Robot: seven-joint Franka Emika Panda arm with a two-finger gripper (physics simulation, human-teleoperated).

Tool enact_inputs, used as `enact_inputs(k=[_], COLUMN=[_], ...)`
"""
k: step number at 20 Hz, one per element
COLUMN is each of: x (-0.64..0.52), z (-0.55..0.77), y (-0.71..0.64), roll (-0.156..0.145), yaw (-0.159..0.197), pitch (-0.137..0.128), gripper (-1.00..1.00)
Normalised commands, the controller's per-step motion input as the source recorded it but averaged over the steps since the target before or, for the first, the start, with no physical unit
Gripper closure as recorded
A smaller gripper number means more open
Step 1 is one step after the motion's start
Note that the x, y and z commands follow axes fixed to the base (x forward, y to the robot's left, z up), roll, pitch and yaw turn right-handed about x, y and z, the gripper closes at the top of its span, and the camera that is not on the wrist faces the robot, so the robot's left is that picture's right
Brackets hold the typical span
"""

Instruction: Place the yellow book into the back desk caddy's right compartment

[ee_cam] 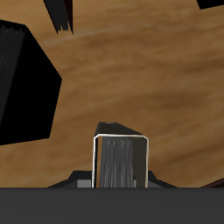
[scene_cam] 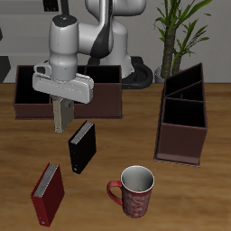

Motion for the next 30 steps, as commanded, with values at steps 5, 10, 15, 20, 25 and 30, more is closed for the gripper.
enact_inputs(k=[5, 10, 15, 20, 25, 30], x=[-0.25, -0.22, -0.25, -0.28, -0.35, -0.28], z=[0.57, 0.55, 0.55, 0.45, 0.42, 0.21], y=[0.30, 0.22, 0.30, 0.28, 0.30, 0.06], roll=[-0.001, -0.003, -0.011, -0.007, 0.015, -0.077], yaw=[0.027, 0.043, 0.064, 0.062, 0.028, 0.004], pitch=[-0.035, -0.054, -0.051, -0.035, -0.022, 0.028], gripper=[1.00, 1.00, 1.00, 1.00, 1.00, 1.00])
